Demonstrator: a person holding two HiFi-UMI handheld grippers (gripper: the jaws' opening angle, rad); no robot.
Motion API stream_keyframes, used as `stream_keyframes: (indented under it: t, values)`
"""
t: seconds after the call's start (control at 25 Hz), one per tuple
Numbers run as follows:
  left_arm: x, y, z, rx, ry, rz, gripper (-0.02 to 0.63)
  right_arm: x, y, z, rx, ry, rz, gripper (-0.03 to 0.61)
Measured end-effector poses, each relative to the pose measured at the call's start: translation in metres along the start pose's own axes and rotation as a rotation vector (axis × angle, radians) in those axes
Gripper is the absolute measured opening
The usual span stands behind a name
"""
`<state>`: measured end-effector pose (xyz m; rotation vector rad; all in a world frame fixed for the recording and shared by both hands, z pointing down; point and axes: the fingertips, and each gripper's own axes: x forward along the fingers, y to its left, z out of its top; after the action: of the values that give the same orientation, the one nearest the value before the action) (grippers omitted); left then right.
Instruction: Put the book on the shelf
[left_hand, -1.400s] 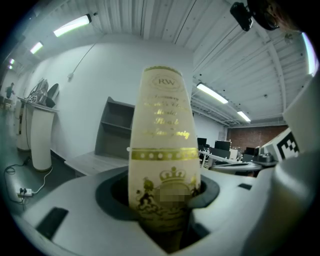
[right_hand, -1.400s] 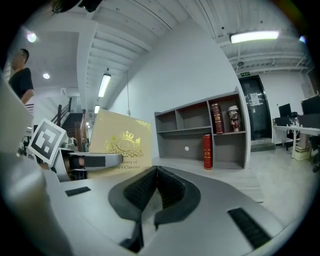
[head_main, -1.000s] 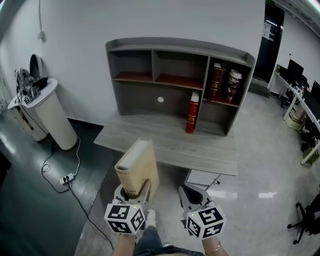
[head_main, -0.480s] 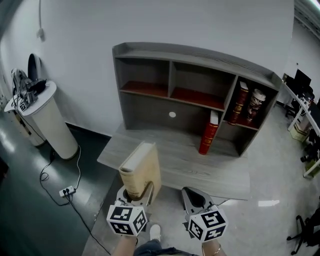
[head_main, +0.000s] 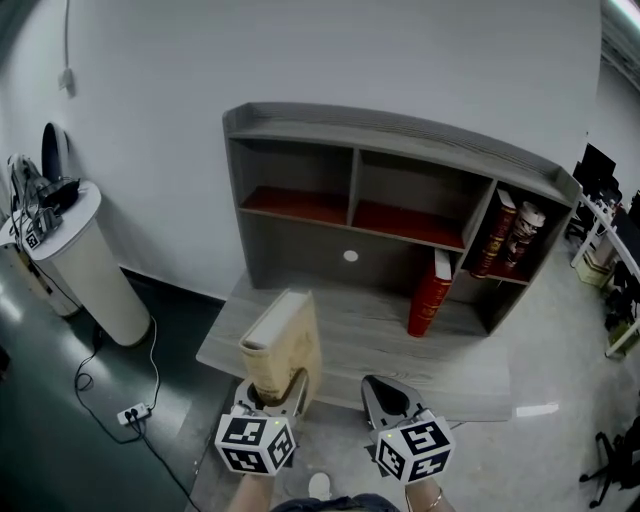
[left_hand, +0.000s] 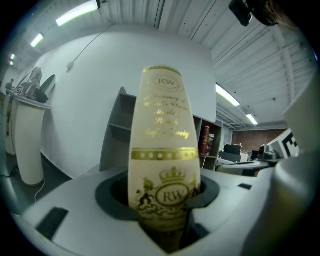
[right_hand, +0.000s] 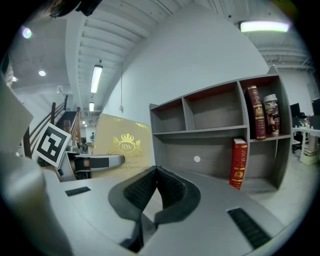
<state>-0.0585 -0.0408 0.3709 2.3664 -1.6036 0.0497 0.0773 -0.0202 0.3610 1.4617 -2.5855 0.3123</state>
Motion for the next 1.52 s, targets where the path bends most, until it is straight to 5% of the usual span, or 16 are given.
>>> stream_keyframes:
  t: [0.68, 1.52]
  values:
    - [0.045, 0.035, 0.014, -0.018, -0.012, 0.020, 0.221, 0.058, -0.019, 0.017, -0.019, 0.004, 0.014, 0.009]
    - [0.146, 0.034, 0.054, 0.033, -0.060, 0.039, 0.221, 0.100, -0.109, 0.037, -0.002, -0.003, -0.009, 0.009]
